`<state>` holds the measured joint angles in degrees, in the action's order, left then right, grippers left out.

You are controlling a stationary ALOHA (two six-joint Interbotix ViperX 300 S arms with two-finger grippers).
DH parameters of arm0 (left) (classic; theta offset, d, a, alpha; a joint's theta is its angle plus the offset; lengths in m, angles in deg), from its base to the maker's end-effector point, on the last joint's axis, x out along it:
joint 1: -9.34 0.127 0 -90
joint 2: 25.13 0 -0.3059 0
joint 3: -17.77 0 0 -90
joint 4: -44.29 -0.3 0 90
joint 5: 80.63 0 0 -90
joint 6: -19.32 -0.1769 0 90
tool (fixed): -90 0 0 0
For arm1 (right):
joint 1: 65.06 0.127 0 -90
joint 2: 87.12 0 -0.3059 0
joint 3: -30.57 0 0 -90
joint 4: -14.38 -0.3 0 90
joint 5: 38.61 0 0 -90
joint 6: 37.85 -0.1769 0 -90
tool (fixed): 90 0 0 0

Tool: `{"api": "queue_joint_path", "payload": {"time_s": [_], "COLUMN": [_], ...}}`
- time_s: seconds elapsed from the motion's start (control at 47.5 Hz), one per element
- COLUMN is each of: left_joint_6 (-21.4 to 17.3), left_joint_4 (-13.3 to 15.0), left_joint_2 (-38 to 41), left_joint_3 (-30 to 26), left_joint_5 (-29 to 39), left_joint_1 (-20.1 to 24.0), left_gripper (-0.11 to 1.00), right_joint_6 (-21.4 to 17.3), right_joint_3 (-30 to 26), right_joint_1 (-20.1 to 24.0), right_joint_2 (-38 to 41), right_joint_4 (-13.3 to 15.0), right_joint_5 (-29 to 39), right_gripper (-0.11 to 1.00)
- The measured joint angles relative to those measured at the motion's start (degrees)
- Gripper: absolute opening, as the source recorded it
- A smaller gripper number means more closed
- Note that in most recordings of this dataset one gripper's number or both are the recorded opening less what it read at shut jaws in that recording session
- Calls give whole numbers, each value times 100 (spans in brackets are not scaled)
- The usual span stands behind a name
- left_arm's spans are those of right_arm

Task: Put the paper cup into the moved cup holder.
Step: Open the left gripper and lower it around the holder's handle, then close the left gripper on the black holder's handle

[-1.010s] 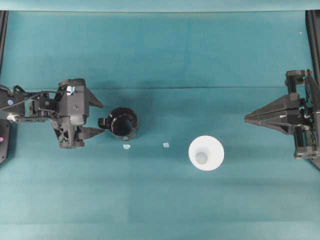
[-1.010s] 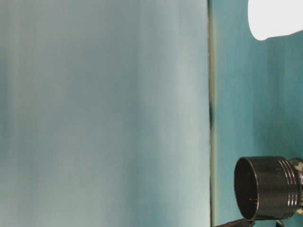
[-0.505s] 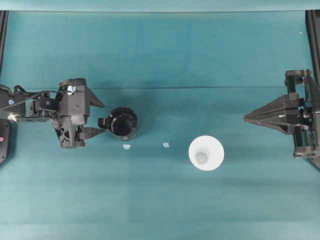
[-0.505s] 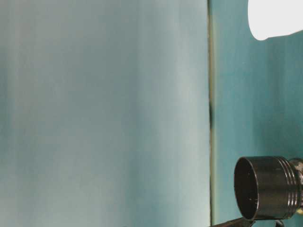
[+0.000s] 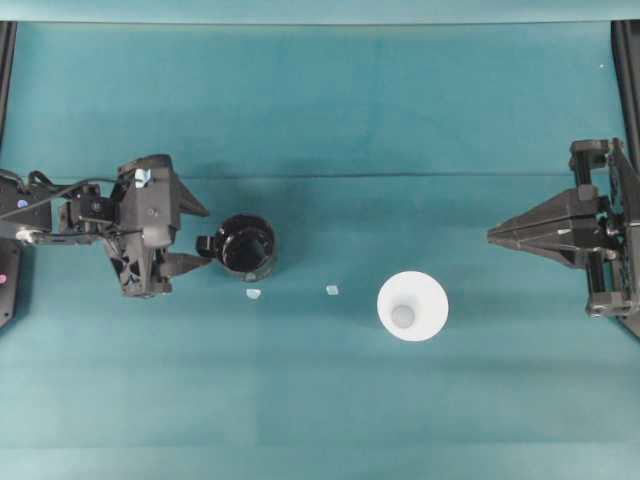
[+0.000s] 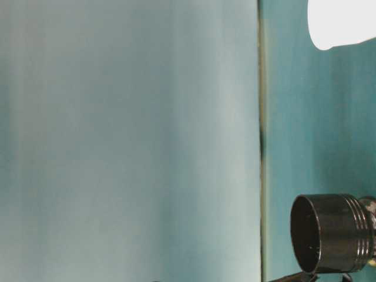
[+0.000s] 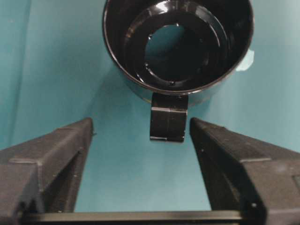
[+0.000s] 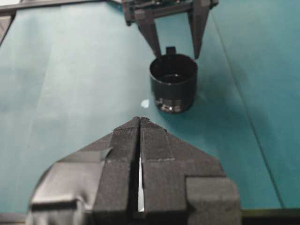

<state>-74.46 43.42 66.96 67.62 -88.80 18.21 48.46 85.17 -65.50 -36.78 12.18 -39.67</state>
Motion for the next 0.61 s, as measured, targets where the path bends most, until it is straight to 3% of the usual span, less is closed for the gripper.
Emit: {"api": "queue_joint_path", "payload": {"time_s": [0.147,0.379,0.61], "left_joint_6": [35,-18,0], "left_joint_4": [0,0,-9], "left_joint_2": [0,0,0], "left_joint_3": [0,18,62], "left_joint_5": [-9,-158,-343], "left_joint_1": [-53,-343,-475], "left_gripper": [64,21,19], "right_joint_6": [0,9,0], "right_joint_3": [0,0,0], "right_joint_1": [-9,-9,-9], "right_joint_2": [-9,-9,0], "right_joint_4": [0,0,-9], "right_joint_5": [0,0,0], "right_gripper": [2,2,2]}}
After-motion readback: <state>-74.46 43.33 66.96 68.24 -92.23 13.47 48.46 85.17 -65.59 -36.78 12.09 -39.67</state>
